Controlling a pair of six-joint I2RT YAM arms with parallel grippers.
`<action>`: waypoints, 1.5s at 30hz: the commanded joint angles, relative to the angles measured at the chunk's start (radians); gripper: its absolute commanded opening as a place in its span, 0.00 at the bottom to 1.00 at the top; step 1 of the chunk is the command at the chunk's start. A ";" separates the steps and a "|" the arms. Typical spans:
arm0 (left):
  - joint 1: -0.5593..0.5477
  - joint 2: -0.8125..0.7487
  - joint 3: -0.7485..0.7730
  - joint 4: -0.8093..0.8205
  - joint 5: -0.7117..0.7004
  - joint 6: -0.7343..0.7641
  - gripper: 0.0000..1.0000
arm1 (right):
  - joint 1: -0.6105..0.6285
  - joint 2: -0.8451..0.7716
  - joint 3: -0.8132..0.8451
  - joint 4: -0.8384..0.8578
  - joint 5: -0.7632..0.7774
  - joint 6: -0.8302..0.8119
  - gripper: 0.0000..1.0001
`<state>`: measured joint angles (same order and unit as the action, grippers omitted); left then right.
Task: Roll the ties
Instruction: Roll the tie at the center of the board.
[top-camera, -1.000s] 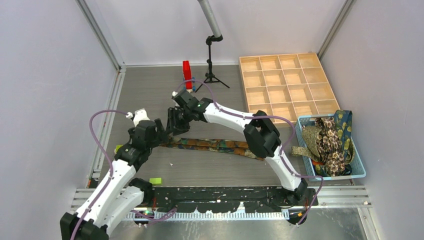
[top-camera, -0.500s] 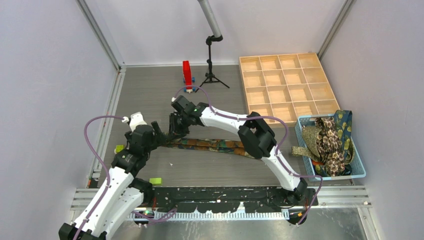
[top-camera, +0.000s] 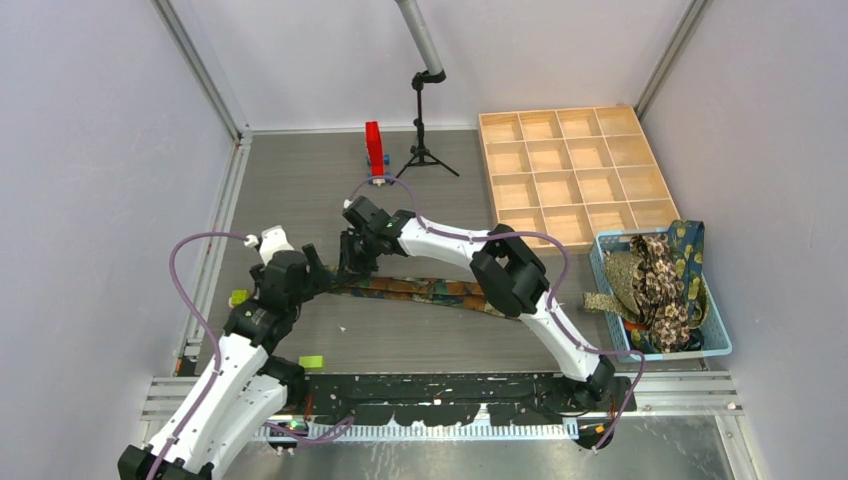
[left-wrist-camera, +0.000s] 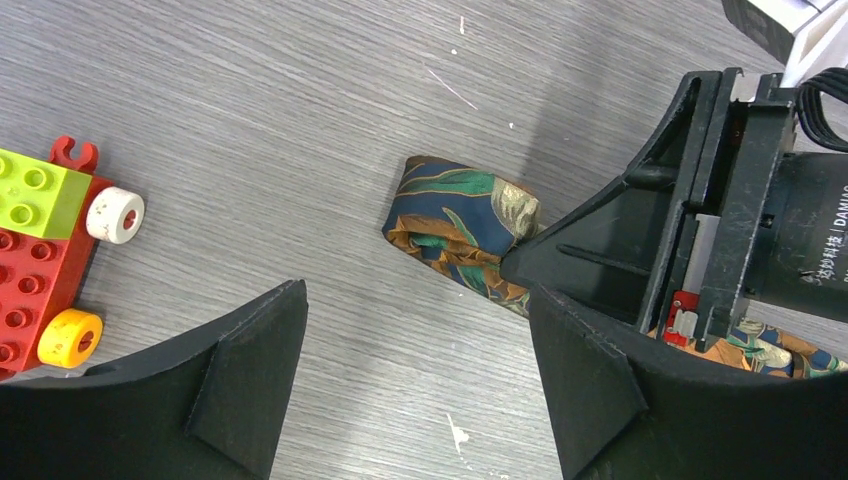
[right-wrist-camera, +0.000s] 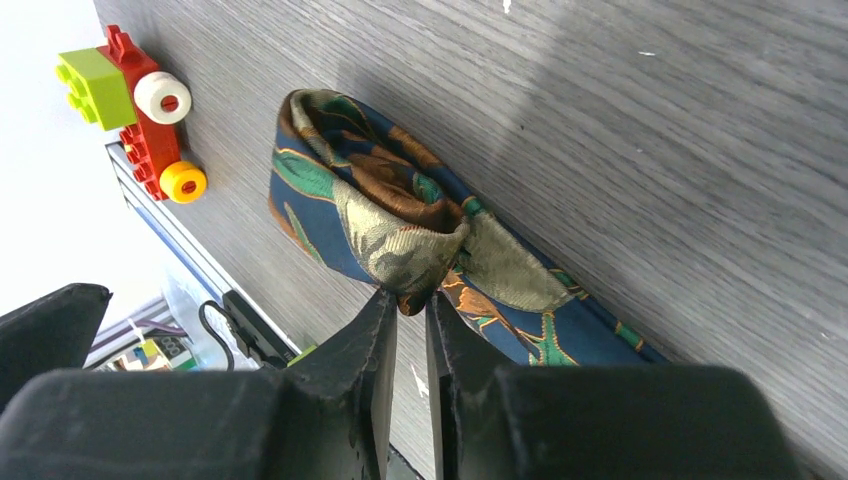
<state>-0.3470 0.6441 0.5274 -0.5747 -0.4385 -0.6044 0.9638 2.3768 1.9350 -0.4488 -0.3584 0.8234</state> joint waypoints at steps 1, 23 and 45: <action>-0.003 0.005 -0.007 0.020 -0.023 -0.022 0.83 | 0.010 0.010 -0.014 0.069 -0.022 0.023 0.22; -0.003 0.120 0.078 -0.022 -0.008 -0.013 0.73 | 0.001 -0.142 -0.083 0.053 -0.029 -0.058 0.34; -0.005 0.449 0.246 0.001 0.207 0.191 0.54 | -0.057 -0.145 -0.282 0.108 0.042 -0.092 0.29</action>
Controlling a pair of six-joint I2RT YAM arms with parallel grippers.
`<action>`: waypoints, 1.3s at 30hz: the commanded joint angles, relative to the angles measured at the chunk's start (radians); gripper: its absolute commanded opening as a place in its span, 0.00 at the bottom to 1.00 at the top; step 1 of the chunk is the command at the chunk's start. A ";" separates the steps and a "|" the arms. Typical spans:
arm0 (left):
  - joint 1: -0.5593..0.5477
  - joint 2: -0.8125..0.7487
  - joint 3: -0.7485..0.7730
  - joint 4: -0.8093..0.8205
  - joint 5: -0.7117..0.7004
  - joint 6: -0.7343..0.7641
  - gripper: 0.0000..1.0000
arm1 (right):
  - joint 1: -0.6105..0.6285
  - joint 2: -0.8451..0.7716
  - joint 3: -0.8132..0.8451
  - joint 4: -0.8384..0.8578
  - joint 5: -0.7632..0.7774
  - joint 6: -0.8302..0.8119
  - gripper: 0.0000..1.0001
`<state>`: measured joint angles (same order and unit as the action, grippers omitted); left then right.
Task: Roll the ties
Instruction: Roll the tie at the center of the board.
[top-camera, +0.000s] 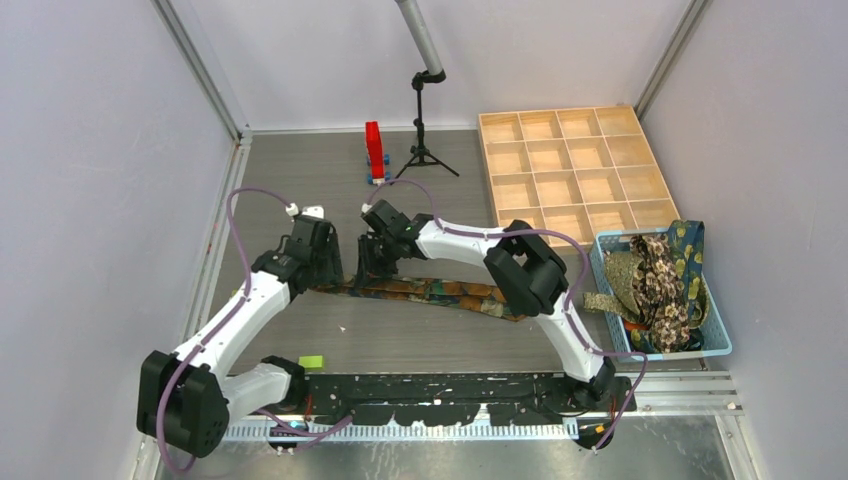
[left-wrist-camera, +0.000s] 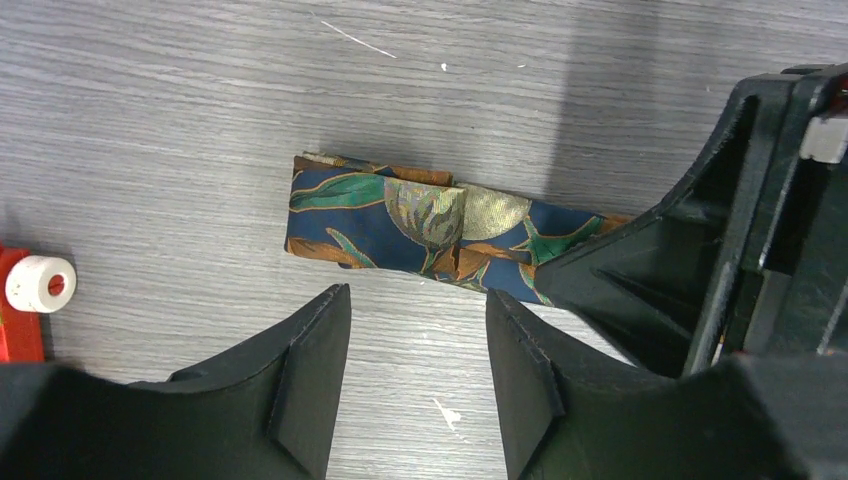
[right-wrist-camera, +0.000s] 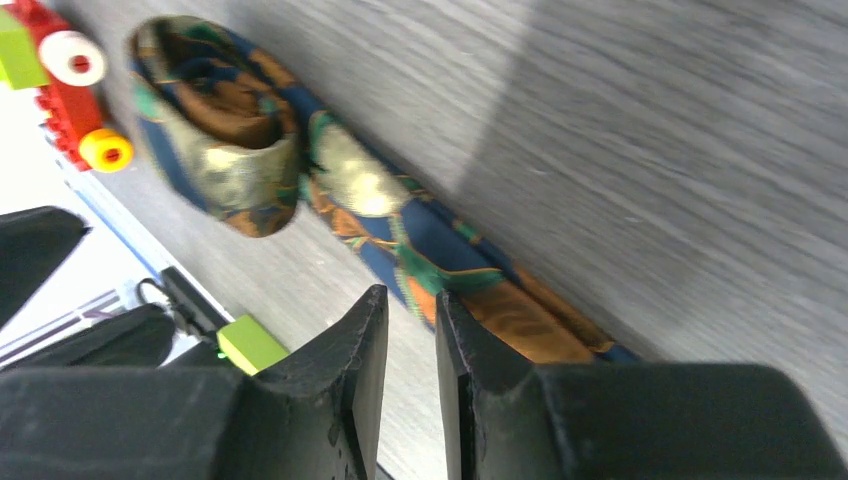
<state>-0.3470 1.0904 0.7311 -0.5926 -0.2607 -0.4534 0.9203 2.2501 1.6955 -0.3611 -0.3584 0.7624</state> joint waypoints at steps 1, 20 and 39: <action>-0.006 0.009 0.044 0.021 0.036 0.045 0.53 | -0.015 -0.023 -0.057 0.021 0.048 -0.034 0.29; -0.237 0.204 0.180 0.001 -0.018 0.151 0.54 | -0.070 -0.185 -0.393 0.047 0.125 -0.057 0.27; -0.374 0.422 0.233 -0.079 -0.216 0.164 0.43 | -0.072 -0.180 -0.426 0.072 0.108 -0.043 0.26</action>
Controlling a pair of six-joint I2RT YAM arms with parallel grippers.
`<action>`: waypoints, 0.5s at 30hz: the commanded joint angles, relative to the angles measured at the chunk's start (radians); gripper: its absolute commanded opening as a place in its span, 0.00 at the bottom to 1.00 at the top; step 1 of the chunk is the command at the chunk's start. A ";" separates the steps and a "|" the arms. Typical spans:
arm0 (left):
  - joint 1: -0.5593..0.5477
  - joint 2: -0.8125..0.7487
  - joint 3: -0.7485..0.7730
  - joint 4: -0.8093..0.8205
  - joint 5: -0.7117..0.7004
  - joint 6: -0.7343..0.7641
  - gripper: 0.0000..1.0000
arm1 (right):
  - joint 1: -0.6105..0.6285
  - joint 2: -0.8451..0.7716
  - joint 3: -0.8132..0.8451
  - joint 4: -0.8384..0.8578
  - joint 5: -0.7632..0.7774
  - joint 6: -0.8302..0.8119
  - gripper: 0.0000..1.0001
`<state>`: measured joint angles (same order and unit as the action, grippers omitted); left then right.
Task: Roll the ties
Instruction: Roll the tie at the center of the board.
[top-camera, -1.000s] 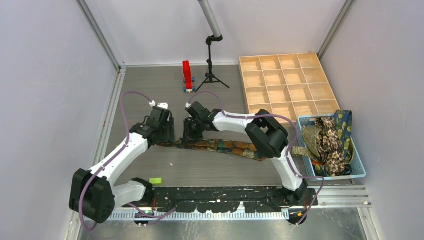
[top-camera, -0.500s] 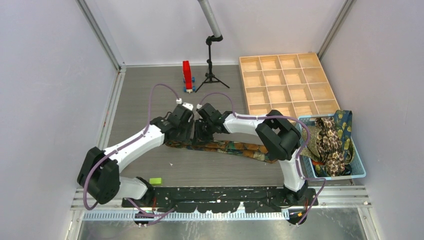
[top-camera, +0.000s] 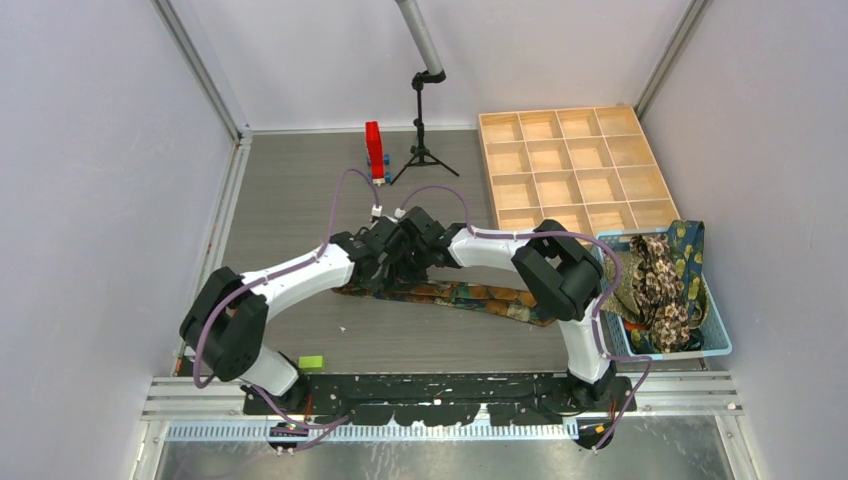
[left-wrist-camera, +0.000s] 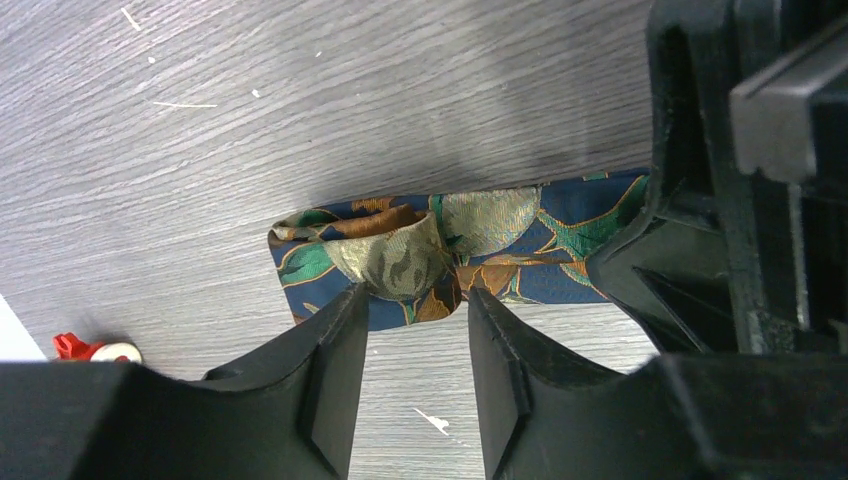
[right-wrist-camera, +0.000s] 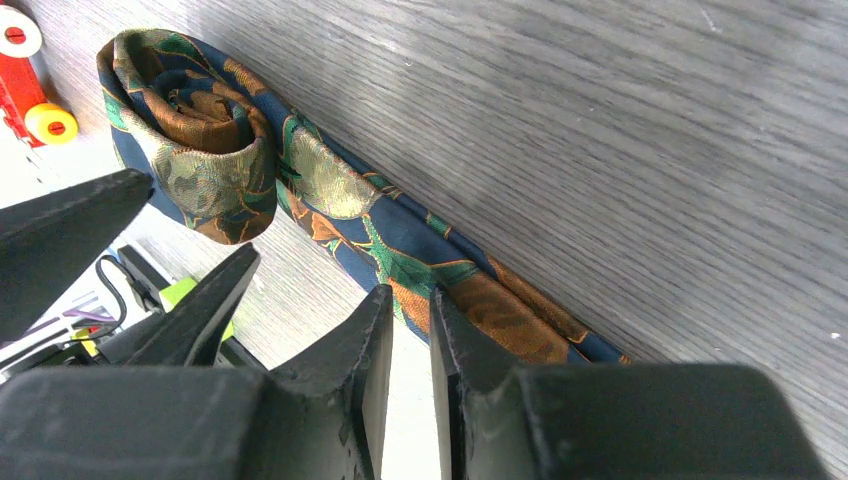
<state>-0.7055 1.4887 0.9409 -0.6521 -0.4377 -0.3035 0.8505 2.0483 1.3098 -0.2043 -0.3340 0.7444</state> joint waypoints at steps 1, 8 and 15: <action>-0.017 0.028 0.021 -0.018 -0.040 0.013 0.42 | -0.002 0.023 -0.042 -0.085 0.083 -0.025 0.26; -0.025 0.044 0.013 -0.011 -0.063 0.010 0.36 | -0.002 0.026 -0.039 -0.084 0.081 -0.025 0.26; -0.031 0.060 0.003 -0.032 -0.094 0.021 0.32 | -0.003 0.027 -0.039 -0.082 0.078 -0.023 0.25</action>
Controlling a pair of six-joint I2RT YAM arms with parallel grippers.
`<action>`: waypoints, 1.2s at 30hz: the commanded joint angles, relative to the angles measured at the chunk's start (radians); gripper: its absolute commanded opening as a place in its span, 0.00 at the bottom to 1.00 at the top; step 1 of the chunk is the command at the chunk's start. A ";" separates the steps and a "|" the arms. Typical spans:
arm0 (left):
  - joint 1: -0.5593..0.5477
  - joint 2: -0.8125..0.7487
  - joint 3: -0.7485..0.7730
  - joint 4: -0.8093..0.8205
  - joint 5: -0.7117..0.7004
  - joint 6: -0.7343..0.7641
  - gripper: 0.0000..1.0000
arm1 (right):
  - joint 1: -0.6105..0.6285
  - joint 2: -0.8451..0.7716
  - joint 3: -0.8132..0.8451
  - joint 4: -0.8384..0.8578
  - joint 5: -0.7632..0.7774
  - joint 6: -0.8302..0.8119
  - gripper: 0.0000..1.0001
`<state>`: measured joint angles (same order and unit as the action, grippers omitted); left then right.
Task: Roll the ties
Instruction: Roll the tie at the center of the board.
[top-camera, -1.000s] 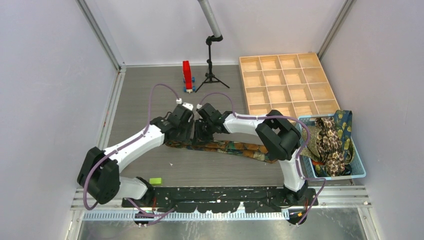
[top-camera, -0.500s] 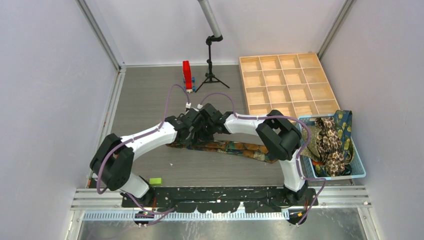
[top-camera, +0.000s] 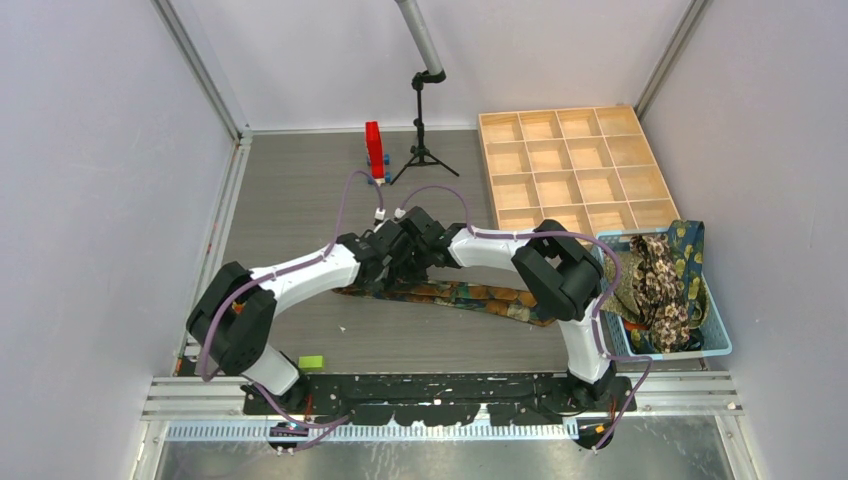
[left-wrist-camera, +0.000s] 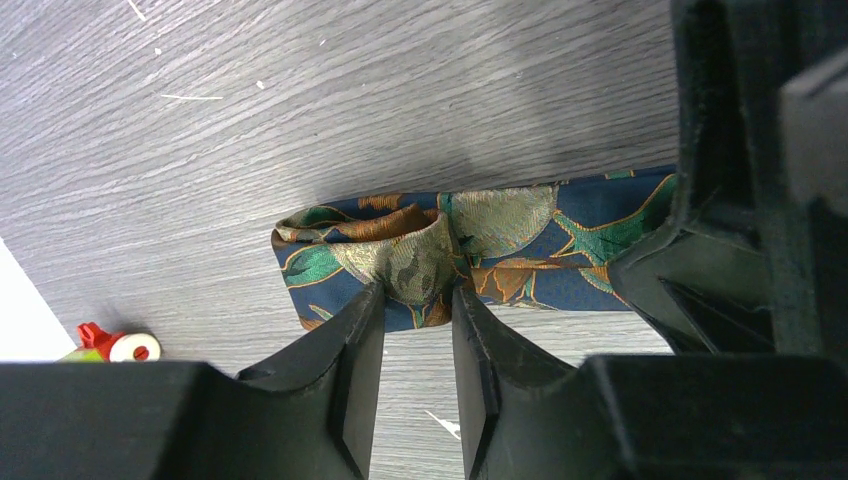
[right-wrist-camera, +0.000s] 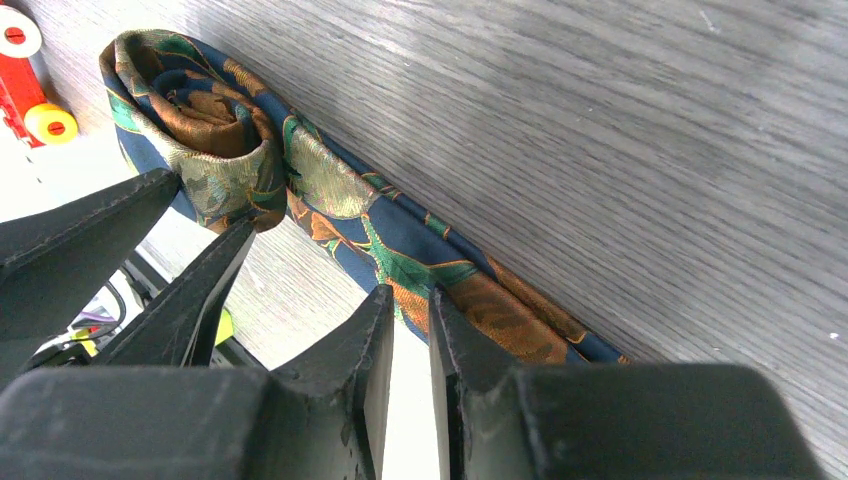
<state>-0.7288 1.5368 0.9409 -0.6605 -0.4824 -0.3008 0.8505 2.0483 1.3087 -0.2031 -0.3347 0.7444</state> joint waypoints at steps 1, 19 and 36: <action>-0.008 0.013 0.005 -0.028 -0.055 0.015 0.32 | -0.002 0.027 -0.037 -0.083 0.077 -0.022 0.25; -0.040 0.105 0.094 -0.140 -0.091 -0.029 0.32 | -0.021 0.011 -0.075 -0.085 0.086 -0.031 0.24; -0.093 0.140 0.129 -0.151 -0.139 -0.048 0.33 | -0.045 -0.046 -0.146 -0.108 0.109 -0.043 0.24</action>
<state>-0.8097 1.6650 1.0363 -0.7727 -0.5999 -0.3378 0.8150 1.9900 1.2102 -0.1677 -0.3481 0.7586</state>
